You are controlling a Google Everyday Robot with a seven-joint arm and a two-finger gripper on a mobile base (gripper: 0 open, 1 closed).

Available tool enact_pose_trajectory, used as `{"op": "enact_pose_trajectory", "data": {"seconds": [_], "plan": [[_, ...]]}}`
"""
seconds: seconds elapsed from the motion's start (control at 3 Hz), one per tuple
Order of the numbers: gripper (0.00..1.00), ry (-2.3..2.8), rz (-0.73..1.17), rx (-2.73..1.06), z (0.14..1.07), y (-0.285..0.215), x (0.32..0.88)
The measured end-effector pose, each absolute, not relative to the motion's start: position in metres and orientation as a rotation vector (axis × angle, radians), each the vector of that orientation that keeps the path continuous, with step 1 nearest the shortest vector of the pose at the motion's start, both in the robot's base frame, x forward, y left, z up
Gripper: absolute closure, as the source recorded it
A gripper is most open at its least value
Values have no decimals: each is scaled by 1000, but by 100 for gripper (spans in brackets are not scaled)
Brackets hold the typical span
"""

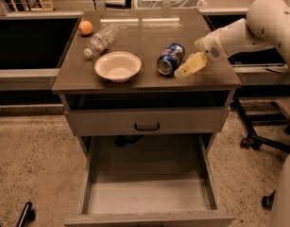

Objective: Pick pepsi can from middle drawer and place on counter

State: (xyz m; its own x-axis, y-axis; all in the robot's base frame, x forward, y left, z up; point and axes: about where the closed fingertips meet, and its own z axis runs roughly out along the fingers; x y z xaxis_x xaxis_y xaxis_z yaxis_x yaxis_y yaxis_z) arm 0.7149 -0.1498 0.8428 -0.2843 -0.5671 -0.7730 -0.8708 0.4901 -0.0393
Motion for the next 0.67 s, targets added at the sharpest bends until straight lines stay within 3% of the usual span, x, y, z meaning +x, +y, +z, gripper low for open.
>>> {"op": "enact_pose_trajectory", "data": {"seconds": [0.67], "plan": [[0,1886,529,-1240,858,-149,710]]}}
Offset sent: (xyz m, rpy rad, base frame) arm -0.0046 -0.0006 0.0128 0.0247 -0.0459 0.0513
